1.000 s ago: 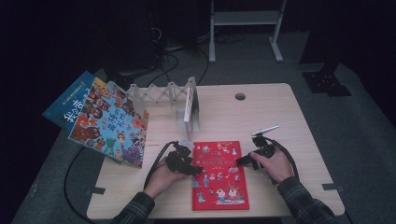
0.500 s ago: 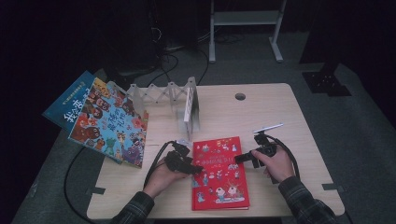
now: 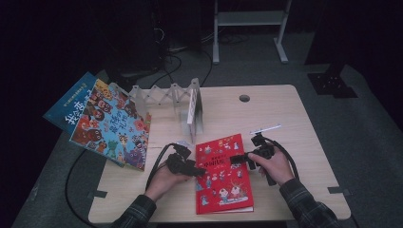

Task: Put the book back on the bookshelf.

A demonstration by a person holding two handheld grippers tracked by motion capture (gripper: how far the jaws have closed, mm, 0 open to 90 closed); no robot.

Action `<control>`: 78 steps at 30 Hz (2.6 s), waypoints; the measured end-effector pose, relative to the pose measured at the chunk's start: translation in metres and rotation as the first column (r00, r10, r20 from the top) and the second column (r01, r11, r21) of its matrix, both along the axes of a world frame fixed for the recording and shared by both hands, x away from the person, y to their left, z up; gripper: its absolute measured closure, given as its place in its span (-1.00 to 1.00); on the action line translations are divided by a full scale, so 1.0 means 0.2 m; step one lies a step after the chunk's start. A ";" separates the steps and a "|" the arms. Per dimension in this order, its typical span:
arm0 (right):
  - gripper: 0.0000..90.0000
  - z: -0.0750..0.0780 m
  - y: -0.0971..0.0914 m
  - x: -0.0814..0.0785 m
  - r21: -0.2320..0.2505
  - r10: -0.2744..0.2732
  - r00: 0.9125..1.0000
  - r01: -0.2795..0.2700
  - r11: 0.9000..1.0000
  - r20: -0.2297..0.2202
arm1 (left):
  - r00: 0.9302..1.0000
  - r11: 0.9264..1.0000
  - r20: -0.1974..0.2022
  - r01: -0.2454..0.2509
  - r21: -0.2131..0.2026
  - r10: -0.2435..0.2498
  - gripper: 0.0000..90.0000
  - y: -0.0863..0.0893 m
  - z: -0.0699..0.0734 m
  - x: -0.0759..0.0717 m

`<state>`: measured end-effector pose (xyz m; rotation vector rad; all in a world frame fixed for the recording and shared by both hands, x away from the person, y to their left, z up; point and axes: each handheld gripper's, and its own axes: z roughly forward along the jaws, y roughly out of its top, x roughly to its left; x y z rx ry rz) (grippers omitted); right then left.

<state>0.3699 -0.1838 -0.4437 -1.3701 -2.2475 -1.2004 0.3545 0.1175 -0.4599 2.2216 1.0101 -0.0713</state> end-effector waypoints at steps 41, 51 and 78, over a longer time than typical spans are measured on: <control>0.78 0.23 -0.10 -0.14 0.226 -0.037 0.947 -0.038 0.973 0.320 | 0.992 0.965 0.056 0.124 -0.231 -0.115 -0.66 -0.04 0.05 -0.02; 0.79 0.25 -0.11 -0.15 0.230 -0.026 0.936 -0.060 0.971 0.352 | 0.990 0.938 -0.006 0.133 -0.320 -0.142 -0.46 -0.04 0.02 -0.02; 0.64 0.30 -0.21 -0.17 0.274 -0.037 0.895 -0.097 0.957 0.444 | 0.974 0.884 0.187 0.198 -0.423 -0.129 0.46 0.04 0.20 -0.05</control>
